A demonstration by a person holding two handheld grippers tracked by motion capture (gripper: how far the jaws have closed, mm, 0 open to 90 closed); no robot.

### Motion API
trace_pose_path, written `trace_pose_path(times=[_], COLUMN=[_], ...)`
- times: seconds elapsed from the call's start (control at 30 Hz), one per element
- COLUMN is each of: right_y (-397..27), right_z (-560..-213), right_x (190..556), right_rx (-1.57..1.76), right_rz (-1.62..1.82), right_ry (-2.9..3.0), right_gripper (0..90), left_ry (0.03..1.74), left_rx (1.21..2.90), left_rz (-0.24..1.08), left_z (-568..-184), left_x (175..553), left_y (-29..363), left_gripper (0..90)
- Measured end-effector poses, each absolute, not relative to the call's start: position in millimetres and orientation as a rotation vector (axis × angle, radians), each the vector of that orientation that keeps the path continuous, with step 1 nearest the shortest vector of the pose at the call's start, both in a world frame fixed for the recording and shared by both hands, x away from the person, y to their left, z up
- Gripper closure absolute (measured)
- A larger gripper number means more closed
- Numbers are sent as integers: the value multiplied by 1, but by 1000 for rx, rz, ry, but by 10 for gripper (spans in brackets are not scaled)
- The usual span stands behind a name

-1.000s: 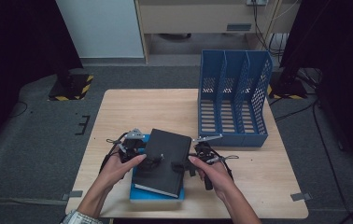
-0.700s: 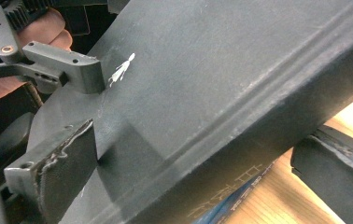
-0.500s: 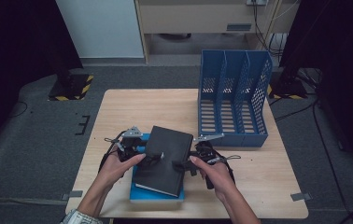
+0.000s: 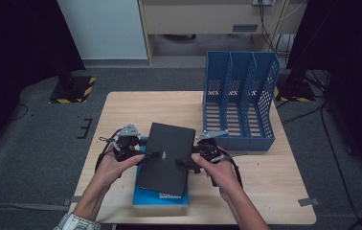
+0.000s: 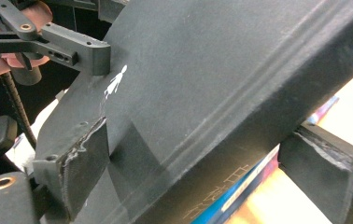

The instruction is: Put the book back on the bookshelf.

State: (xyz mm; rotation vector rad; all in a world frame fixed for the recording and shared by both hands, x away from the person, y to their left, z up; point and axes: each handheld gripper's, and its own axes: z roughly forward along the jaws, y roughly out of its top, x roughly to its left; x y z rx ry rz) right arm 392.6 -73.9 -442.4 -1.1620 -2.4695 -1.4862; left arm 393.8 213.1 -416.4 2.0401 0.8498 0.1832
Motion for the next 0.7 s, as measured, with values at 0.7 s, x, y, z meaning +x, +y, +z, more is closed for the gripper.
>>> trace_pose_path(times=[0.7], right_y=[-55], right_z=[-409], right_x=[410], right_rx=[-1092], right_rz=[-1530], right_ry=[-2606], right_gripper=[157], left_ry=[881], left_rx=[1999], left_rz=[171], left_z=[-399], left_x=[406], left_y=[239], left_gripper=[438])
